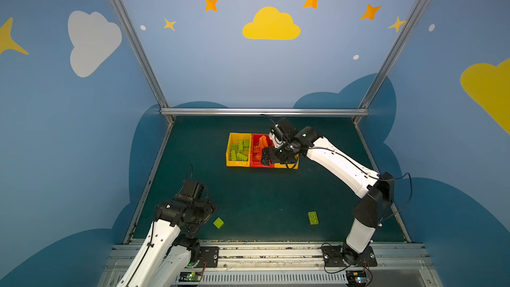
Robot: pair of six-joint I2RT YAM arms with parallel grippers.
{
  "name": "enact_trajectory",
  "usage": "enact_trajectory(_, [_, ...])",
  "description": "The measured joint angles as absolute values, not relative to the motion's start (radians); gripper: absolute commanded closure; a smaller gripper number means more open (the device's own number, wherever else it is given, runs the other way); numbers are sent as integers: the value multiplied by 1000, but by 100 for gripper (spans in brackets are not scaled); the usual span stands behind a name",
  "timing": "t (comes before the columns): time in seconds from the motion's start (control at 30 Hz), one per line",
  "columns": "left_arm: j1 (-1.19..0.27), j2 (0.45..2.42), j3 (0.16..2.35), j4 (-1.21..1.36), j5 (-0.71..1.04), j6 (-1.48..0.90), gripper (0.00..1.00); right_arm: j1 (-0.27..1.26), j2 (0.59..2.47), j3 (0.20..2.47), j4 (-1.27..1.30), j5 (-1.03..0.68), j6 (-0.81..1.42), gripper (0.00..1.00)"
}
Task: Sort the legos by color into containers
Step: 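Draw the right gripper back while the left gripper grasps the last small green brick, then carry the small lime-green brick into the yellow bin with the left gripper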
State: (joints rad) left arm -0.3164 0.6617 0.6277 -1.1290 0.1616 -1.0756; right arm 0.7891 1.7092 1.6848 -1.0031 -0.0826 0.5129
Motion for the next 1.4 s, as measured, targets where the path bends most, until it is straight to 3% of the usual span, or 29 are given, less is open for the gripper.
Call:
enact_trajectory(0.3, [-484, 648, 583, -1100, 88, -1324, 16, 762, 1293, 1308, -997, -106, 520, 7])
enact_trajectory(0.8, [-586, 1023, 575, -962, 51, -1373, 20, 656, 1053, 1140, -1003, -148, 514, 7])
enact_trajectory(1.07, [-590, 1110, 546, -878, 54, -1373, 35, 604, 1032, 1120, -1007, -180, 492, 7])
enact_trajectory(1.27, [-592, 1190, 548, -854, 56, -1363, 40, 582, 1017, 1091, -1008, -202, 490, 7])
enact_trajectory(1.4, [-598, 1239, 575, -851, 58, -1356, 53, 564, 994, 1082, -1013, -207, 488, 7])
